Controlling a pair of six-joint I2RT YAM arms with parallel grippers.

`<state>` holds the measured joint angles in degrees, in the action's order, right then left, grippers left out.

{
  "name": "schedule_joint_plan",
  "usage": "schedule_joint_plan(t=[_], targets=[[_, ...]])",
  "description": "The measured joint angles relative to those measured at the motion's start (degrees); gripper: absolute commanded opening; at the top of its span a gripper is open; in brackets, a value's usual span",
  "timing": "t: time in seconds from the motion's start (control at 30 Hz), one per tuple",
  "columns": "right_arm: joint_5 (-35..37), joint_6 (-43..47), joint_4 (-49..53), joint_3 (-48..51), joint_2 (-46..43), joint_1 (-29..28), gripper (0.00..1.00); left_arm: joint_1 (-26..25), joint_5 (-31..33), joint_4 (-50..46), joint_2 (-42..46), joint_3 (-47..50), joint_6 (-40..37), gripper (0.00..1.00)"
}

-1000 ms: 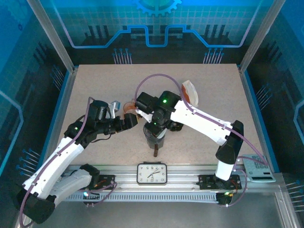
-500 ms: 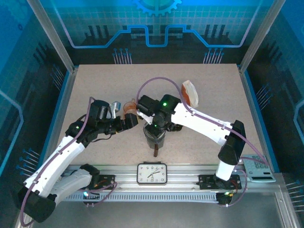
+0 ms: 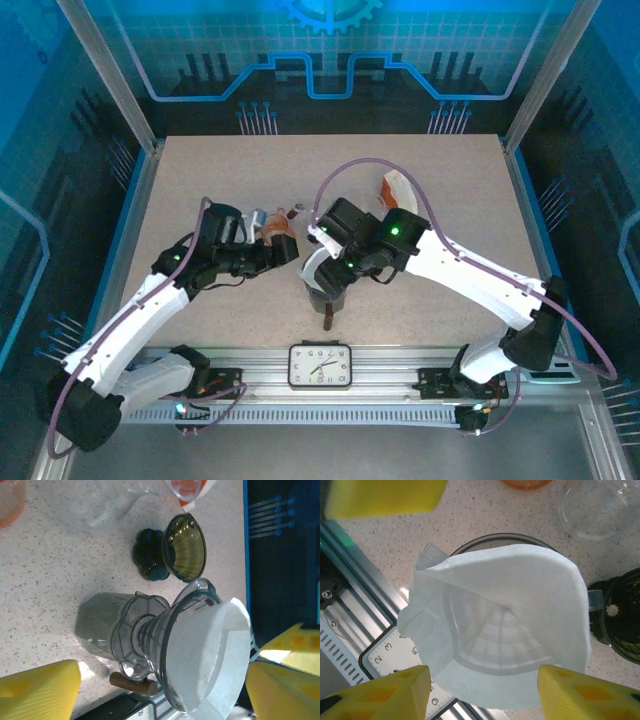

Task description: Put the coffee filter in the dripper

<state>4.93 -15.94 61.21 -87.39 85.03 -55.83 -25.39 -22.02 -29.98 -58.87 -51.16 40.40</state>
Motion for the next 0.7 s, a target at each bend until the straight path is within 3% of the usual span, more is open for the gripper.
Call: schedule_joint_plan(t=[0.27,0.4,0.7], targets=[[1.0,-1.6,-5.8,7.0,-7.5,4.7,0.61,-4.8,0.1,-1.1,-4.5,-4.6,-1.4,0.55],[1.0,-1.9,-7.3,8.1,-7.7,7.2,0.53,-5.4,0.3,-2.1,-5.7,-4.7,-1.6,0.43],[1.0,-1.0,-8.4,9.9,-5.7,7.6,0.30,-6.3,1.3,-2.8,-7.8,-4.6,-1.8,0.30]])
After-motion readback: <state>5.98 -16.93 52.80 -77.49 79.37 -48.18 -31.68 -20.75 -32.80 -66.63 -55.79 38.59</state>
